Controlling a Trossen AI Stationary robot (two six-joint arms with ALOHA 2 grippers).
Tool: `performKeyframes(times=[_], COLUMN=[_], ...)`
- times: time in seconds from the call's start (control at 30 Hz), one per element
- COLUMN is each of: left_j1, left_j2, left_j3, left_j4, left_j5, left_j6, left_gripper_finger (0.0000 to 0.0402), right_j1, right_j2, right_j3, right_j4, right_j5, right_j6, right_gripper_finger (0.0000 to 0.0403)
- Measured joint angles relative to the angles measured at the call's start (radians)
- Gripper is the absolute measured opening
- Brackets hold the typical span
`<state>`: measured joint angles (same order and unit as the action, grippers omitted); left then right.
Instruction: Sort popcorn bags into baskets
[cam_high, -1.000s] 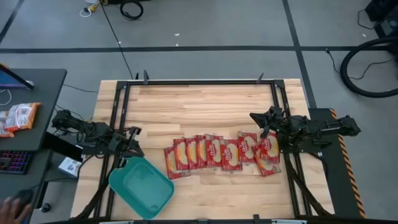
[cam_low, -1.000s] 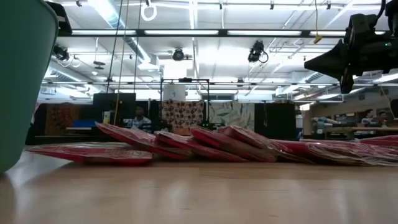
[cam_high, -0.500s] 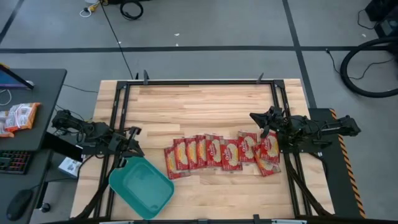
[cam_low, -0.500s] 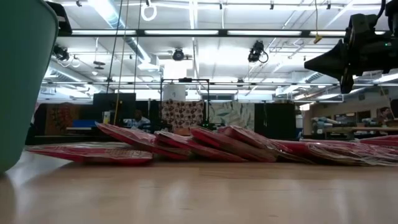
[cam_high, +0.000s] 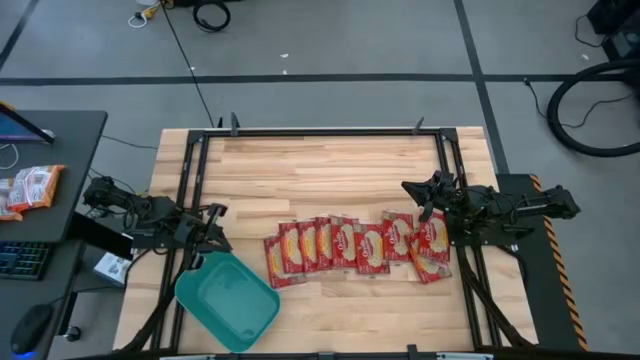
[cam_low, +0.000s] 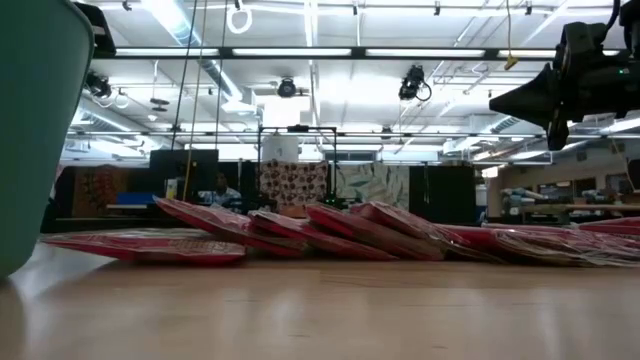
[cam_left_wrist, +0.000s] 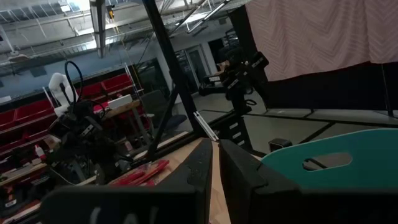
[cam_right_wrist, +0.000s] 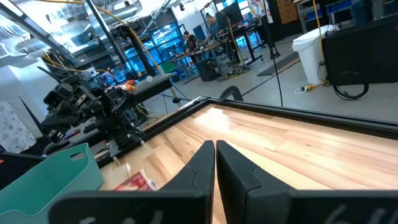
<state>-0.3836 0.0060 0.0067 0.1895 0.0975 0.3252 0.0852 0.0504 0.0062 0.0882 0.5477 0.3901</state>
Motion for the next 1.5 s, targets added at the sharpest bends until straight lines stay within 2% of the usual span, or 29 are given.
performKeyframes(times=[0.5,0.83,0.9,1.0,1.1,1.37,1.5], left_j1=[0.0,0.0,0.0,0.0,0.0,0.0,0.0], left_j2=[0.0,0.0,0.0,0.0,0.0,0.0,0.0], left_j3=[0.0,0.0,0.0,0.0,0.0,0.0,0.0], left_j4=[0.0,0.017,0.049,0.087,0.117,0.131,0.146], left_j5=[0.0,0.0,0.001,0.004,0.003,0.003,0.003], left_j6=[0.001,0.052,0.001,-0.194,-0.296,-0.356,-0.408], left_gripper_finger=[0.0036,0.0036,0.0036,0.0036,0.0036,0.0036,0.0036], right_j1=[0.0,0.0,0.0,0.0,0.0,0.0,0.0], right_j2=[0.0,0.0,0.0,0.0,0.0,0.0,0.0], right_j3=[0.0,0.0,0.0,0.0,0.0,0.0,0.0], right_j4=[0.0,0.0,0.0,0.0,0.031,0.143,0.152], right_j5=[0.0,0.0,0.0,0.0,0.0,-0.001,-0.046], right_j6=[0.0,0.0,0.0,0.0,0.0,-0.002,-0.011], right_gripper_finger=[0.002,0.002,0.002,0.002,0.002,0.002,0.002])
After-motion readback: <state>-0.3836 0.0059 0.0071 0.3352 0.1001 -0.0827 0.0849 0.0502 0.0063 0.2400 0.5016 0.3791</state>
